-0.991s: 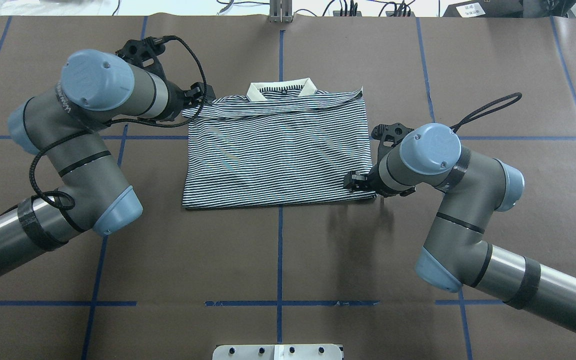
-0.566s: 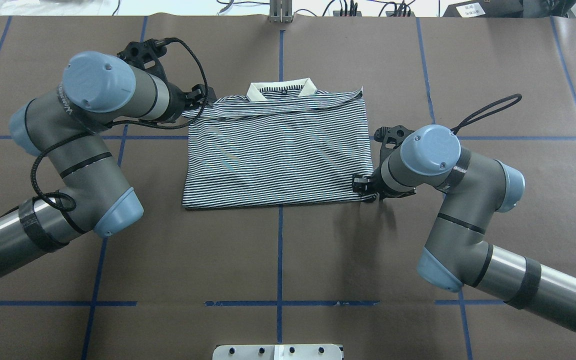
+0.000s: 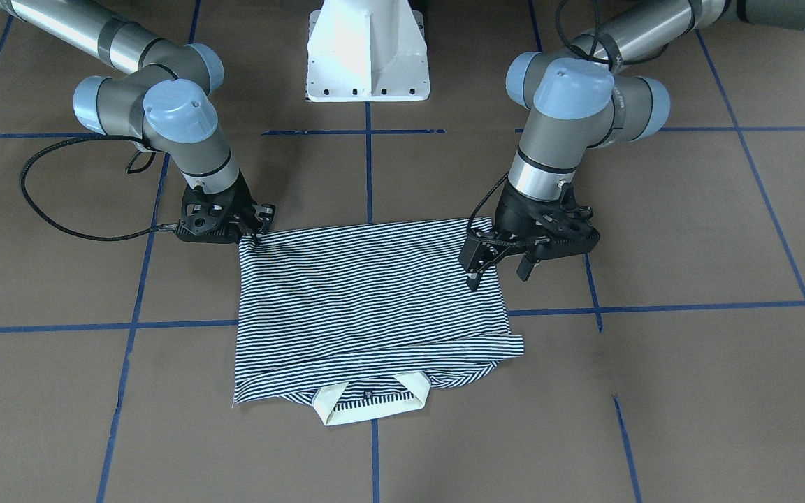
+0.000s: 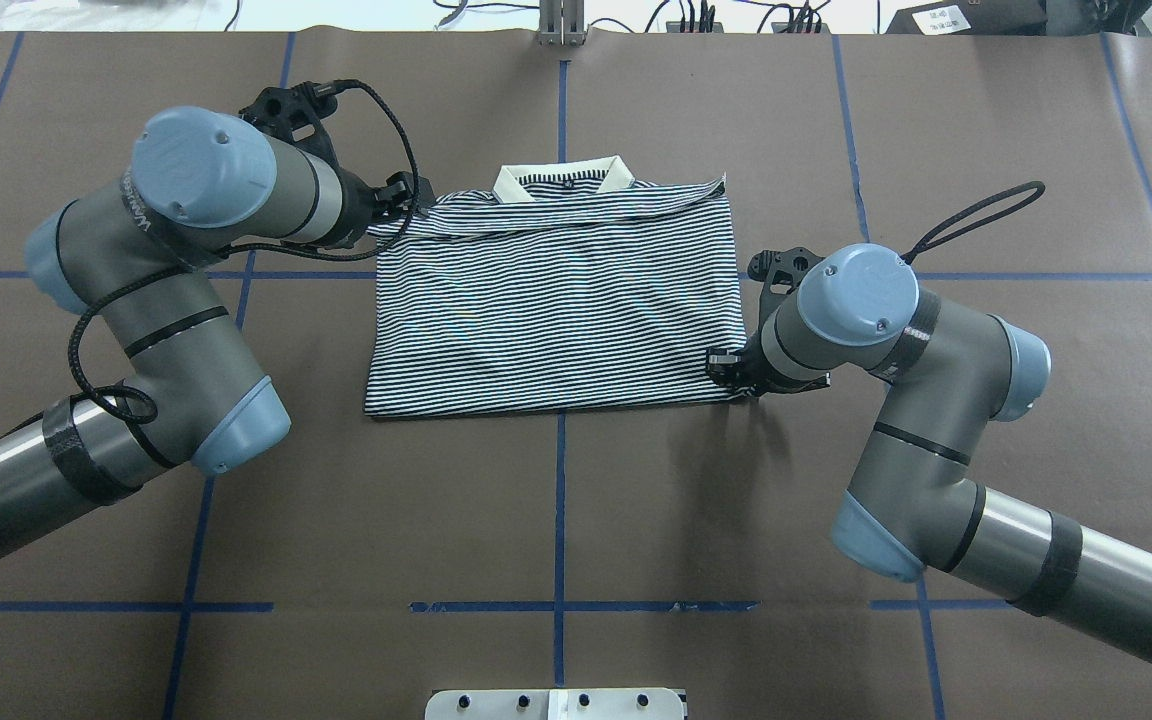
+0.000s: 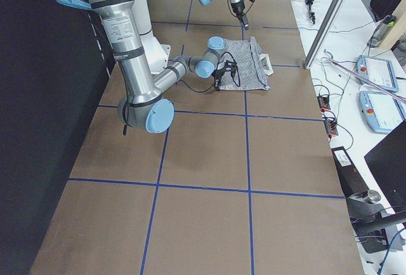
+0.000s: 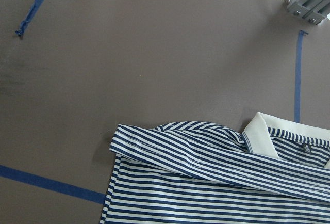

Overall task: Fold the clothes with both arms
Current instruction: 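Grasp the side edge with the right gripper and drag the shirt toward it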

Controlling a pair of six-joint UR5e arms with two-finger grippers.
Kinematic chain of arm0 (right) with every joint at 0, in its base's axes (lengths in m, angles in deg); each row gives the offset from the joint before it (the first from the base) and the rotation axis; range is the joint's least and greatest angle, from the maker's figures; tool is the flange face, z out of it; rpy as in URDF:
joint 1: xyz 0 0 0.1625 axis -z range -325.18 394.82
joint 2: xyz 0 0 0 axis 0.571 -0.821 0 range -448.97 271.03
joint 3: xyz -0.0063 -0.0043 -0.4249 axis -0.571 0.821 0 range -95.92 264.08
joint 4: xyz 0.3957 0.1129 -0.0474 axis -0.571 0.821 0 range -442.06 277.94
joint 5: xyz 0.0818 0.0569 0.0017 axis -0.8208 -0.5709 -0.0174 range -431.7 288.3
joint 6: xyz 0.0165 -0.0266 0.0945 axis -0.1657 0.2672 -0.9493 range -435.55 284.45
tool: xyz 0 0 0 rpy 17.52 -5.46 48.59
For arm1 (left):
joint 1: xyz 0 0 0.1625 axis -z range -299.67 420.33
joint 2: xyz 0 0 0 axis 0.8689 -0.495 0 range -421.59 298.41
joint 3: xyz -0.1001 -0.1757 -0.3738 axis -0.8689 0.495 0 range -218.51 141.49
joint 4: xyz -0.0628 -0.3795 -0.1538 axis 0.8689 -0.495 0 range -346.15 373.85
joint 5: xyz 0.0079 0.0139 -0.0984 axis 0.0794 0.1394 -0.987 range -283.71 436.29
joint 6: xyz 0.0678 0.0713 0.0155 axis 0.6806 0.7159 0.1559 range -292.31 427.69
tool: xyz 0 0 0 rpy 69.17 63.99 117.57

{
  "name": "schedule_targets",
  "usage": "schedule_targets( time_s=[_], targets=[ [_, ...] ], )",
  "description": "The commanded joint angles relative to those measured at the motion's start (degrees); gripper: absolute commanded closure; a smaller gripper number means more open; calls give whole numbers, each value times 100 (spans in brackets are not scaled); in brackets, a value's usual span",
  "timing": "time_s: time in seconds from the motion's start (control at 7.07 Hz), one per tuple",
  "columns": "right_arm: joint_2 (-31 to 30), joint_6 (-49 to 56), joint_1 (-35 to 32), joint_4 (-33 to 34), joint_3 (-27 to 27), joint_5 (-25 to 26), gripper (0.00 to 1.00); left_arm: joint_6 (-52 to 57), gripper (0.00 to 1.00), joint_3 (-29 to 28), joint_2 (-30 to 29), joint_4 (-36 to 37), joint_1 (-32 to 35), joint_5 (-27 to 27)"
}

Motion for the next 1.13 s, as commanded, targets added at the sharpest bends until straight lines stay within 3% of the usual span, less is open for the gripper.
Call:
schedule_targets(
  time_s=[0.0,0.28,0.42,0.85,0.99],
  targets=[
    [10,23,-111,22,-5,-136,100,0,0,-16,-34,-45,-3,9],
    [-33,49,-182,30,-127,-215,100,0,0,2,-42,-36,-12,0],
    [-233,32,-199,109,-433,-224,100,0,0,45,-51,-19,-4,-9],
    [-2277,-221,780,241,-2390,-294,100,-9,0,55,-25,-19,-143,9],
    [-2518,-737,1437,241,-2657,-286,100,-35,0,72,-25,-10,-196,9]
  ],
)
